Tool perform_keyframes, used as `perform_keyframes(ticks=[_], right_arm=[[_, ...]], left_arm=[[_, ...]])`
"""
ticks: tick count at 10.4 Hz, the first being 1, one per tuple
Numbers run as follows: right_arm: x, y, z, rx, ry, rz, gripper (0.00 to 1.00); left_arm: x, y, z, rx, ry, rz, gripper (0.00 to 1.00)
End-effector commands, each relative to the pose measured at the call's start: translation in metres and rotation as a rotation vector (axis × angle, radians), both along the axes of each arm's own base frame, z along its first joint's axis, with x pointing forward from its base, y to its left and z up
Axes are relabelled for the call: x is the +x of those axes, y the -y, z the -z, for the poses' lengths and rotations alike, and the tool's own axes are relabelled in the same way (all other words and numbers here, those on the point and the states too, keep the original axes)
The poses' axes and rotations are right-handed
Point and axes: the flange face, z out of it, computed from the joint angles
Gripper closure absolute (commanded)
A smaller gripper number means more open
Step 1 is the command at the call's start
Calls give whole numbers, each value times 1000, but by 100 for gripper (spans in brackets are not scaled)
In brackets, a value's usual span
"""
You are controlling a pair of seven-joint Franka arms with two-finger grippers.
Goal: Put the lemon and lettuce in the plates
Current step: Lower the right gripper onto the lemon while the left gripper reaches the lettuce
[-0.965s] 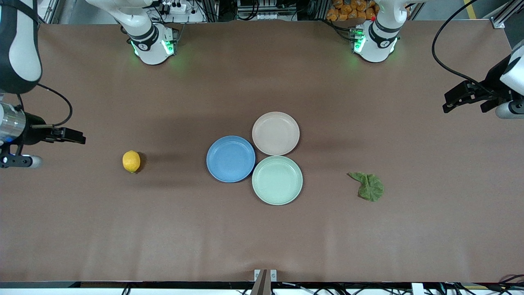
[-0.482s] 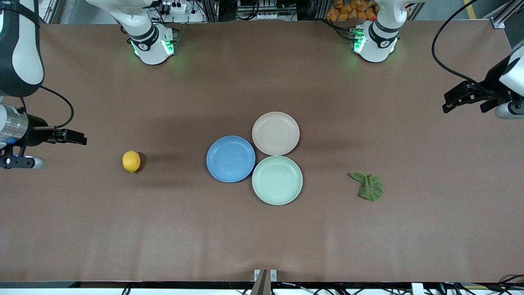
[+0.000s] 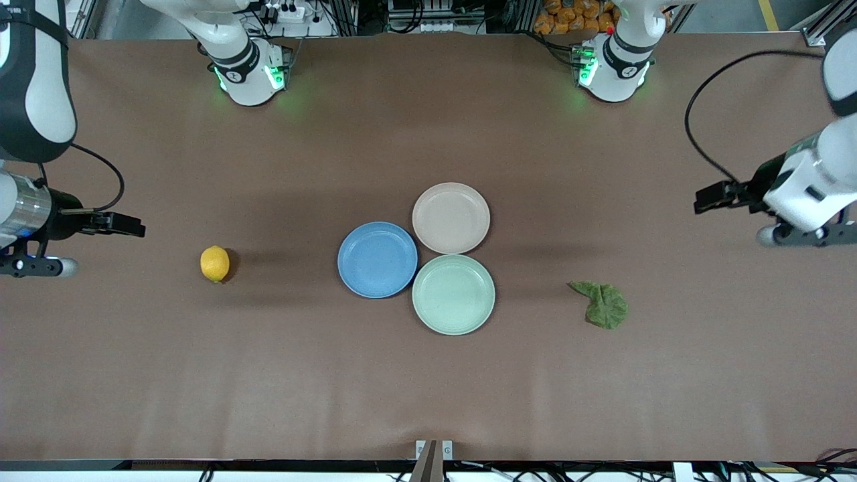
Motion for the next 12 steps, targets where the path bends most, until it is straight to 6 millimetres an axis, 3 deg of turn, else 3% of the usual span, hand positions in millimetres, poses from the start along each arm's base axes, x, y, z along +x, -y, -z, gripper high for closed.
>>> perform_keyframes(ticks=[1,4,5,8,9,12], right_arm=[[-1,3,58,5,30,17,0],[-3,-5,140,9,3,-2,0],[-6,-15,169,14,-26,-20,0],[-23,-16,235,9,16,-19,0],[-24,-15,252,9,6,-22,0],[-34,-13,281,6,16,-18,0]], left_arm=[[20,15,70,-28,-20,26,0],[40,17,161,-36,-24,21,0],[45,24,186,-39,-35,30,0],[56,34,253,-50,-32,34,0],[56,45,266,-50,-26,48,0],[57,49,291,-32,-25,68,0]])
